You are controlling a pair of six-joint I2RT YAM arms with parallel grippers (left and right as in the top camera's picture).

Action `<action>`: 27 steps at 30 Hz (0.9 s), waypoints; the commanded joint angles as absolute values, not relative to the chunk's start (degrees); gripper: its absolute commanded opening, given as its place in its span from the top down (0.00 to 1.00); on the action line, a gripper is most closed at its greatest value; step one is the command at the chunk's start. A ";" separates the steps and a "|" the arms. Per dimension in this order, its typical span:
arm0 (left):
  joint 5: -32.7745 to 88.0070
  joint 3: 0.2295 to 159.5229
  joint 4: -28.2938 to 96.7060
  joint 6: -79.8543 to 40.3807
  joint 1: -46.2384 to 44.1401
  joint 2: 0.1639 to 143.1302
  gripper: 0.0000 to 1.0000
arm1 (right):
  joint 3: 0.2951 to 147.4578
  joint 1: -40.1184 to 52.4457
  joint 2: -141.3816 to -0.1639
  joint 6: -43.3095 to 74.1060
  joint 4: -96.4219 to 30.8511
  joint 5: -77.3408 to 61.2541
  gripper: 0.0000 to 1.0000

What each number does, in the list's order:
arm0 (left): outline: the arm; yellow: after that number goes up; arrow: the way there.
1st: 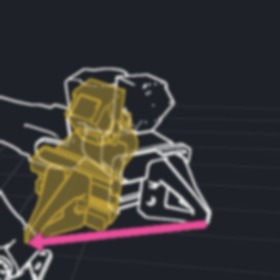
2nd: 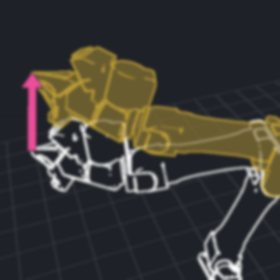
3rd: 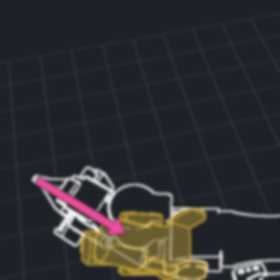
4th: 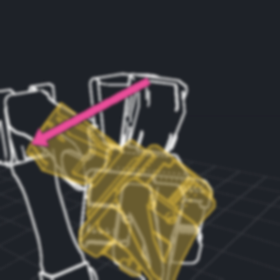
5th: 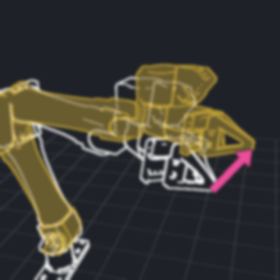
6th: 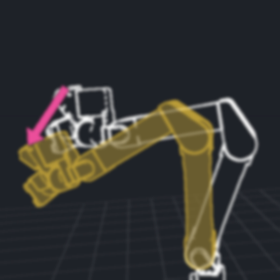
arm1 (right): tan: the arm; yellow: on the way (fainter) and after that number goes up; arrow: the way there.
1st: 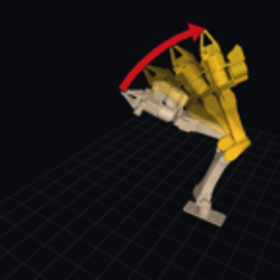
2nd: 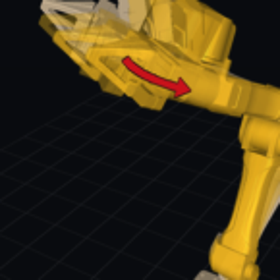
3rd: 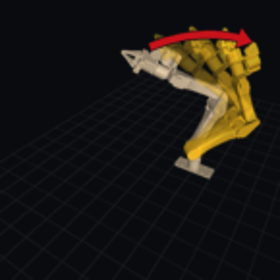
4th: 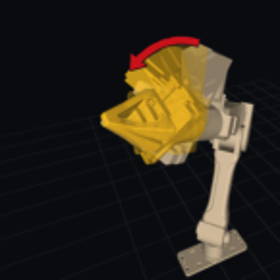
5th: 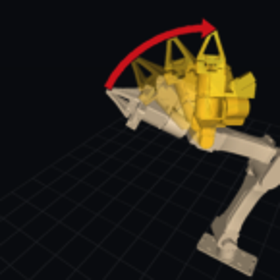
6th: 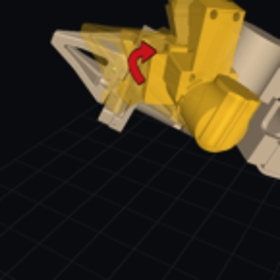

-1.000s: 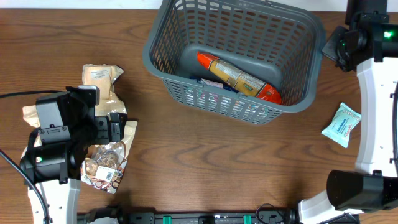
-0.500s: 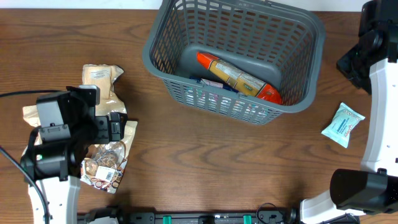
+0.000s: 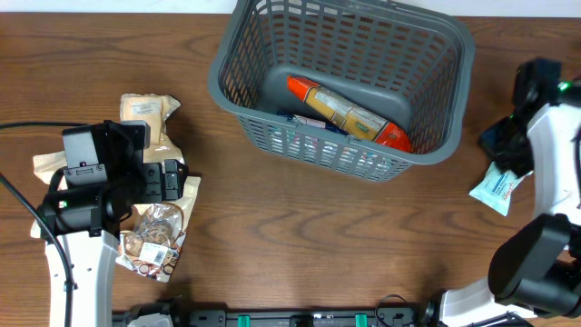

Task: Pack container

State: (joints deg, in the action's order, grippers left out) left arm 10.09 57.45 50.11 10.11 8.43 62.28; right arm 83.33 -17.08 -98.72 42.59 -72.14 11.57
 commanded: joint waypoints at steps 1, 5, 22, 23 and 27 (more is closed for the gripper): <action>9.96 57.65 49.95 9.34 8.67 62.22 0.01 | 76.53 -17.15 -97.82 38.83 -67.35 0.95 0.99; 9.96 57.65 49.98 9.34 8.67 62.22 0.01 | 70.61 -16.99 -97.84 36.95 -61.49 -3.88 0.99; 9.96 57.65 49.98 9.34 8.67 62.22 0.01 | 62.94 -16.99 -97.84 41.36 -49.34 -19.18 0.99; 9.96 57.65 50.00 9.34 8.67 62.22 0.01 | 62.94 -16.97 -97.84 42.26 -48.99 -19.18 0.99; 9.96 57.65 50.04 9.37 8.67 62.22 0.01 | 62.89 -16.95 -97.84 46.44 -47.55 -19.05 0.99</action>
State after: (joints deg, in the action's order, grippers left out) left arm 10.09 57.45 49.91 10.11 8.43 62.26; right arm 63.24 -17.06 -98.72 41.89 -48.10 -17.65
